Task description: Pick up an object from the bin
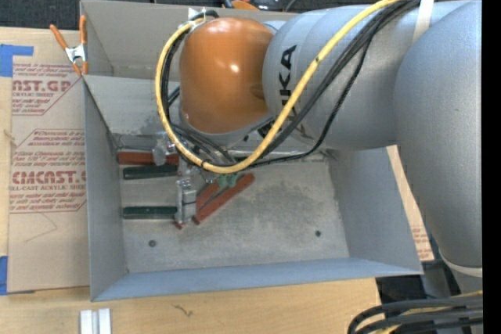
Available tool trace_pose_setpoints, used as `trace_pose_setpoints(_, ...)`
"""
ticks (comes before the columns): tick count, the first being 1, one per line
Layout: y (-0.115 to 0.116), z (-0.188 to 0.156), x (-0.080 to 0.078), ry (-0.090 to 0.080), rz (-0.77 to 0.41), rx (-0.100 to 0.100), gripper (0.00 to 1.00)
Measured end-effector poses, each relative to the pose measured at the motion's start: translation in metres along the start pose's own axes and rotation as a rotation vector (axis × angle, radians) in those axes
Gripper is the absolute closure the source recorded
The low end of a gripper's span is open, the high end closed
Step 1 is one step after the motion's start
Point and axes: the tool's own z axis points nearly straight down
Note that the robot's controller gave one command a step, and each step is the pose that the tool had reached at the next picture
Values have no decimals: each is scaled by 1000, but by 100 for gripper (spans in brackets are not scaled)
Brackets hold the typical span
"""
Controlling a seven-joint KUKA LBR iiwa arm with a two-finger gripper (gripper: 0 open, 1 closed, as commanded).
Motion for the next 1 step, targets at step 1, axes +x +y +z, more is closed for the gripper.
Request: trace_pose_setpoints(1, -59, 111, -23, 8, -9, 2, 0)
